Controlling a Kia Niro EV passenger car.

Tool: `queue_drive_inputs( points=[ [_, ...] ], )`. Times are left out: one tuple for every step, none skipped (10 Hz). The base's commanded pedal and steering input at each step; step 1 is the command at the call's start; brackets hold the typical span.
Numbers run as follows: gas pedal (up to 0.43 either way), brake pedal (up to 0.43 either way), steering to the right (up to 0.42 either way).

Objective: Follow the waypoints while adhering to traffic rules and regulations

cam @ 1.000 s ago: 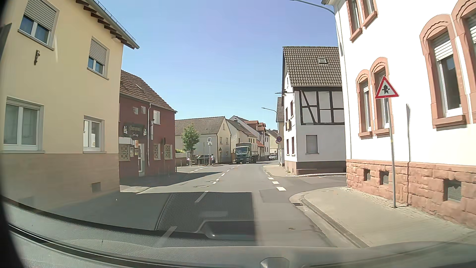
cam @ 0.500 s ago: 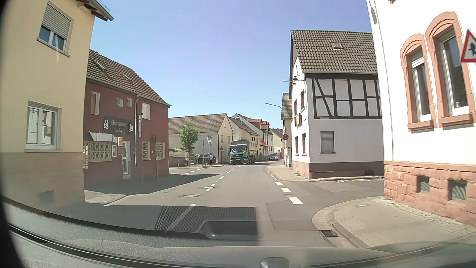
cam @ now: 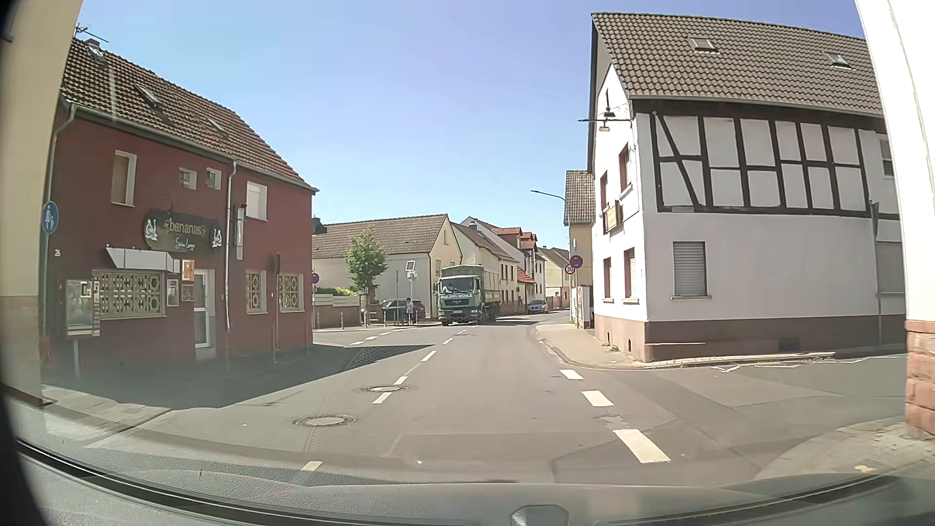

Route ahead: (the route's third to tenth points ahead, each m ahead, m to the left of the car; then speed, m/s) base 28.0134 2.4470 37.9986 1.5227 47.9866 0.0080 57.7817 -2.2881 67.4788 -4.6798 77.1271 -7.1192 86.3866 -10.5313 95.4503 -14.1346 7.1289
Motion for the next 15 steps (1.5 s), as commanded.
queue_drive_inputs(
  points=[
    [0.130, 0.030, -0.015],
    [0.130, 0.030, -0.014],
    [0.130, 0.030, -0.012],
    [0.130, 0.030, -0.010],
    [0.130, 0.030, -0.009],
    [0.118, 0.030, -0.009],
    [0.118, 0.030, -0.006],
    [0.118, 0.030, 0.000],
    [0.110, 0.030, 0.004],
    [0.087, 0.030, 0.004],
    [0.087, 0.030, 0.004],
    [0.087, 0.030, 0.004],
    [0.087, 0.030, 0.004],
    [0.087, 0.030, 0.004],
    [0.087, 0.030, 0.004]
  ],
)
